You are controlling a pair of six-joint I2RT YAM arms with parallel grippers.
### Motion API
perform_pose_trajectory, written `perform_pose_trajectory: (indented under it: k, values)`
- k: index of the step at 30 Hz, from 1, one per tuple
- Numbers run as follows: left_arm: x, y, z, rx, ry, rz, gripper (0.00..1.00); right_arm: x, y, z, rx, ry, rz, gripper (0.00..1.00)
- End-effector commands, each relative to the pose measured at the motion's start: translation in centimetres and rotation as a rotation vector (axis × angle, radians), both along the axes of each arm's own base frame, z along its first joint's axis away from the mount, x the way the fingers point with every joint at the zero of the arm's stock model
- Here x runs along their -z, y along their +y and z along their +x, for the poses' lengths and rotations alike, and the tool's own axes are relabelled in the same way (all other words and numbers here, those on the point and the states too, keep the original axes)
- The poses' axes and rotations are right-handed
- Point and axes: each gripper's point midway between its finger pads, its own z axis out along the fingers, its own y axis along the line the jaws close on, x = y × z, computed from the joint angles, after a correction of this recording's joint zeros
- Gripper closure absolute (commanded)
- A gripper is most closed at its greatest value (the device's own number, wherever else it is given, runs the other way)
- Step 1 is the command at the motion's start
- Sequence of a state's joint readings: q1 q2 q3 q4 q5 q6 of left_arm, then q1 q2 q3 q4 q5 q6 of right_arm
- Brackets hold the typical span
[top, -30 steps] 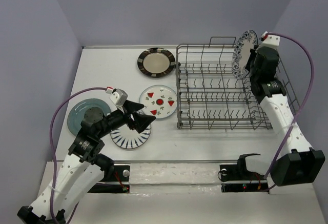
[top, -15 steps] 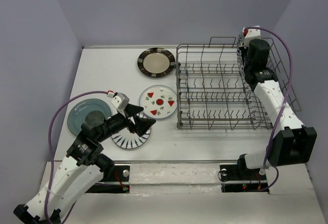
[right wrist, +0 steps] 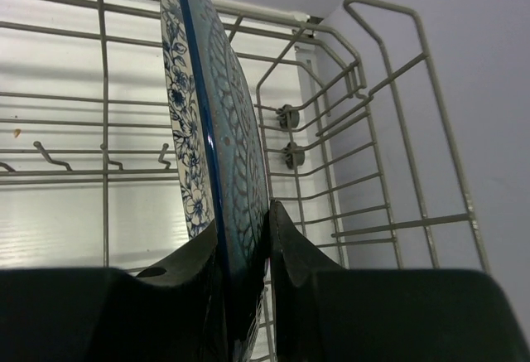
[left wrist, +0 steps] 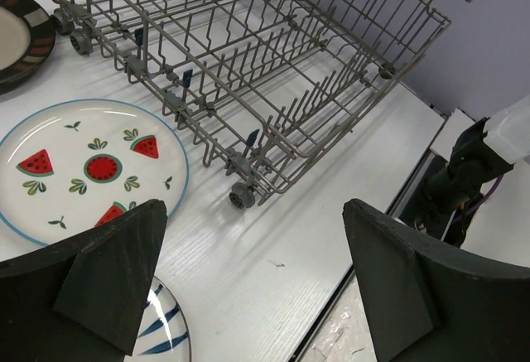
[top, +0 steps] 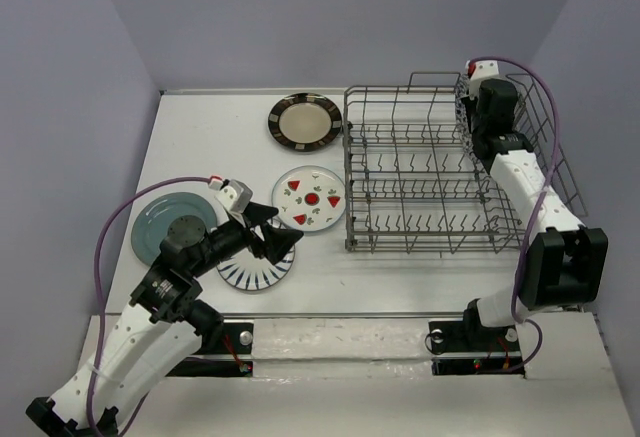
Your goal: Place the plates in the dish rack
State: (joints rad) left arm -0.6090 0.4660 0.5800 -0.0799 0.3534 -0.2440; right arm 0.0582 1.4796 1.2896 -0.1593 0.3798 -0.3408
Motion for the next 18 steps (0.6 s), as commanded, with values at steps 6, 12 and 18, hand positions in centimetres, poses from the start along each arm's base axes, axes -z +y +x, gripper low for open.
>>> perform_pose_trajectory:
  k: [6,12,18]
  values:
    - [-0.9,0.8,1.7,-0.093,-0.016,0.007,0.01,-1.4,-0.9,2.4,0.049,-0.186,0.090,0.92]
    - [-0.6,1.2,2.2,-0.121,-0.004,0.015,0.01,0.8,-1.1,2.4,0.062,-0.167,0.159,0.66]
    - [0.2,1.0,2.8,-0.134,0.031,0.031,0.01,0.8,-1.9,1.9,0.136,-0.189,0.218,0.22]
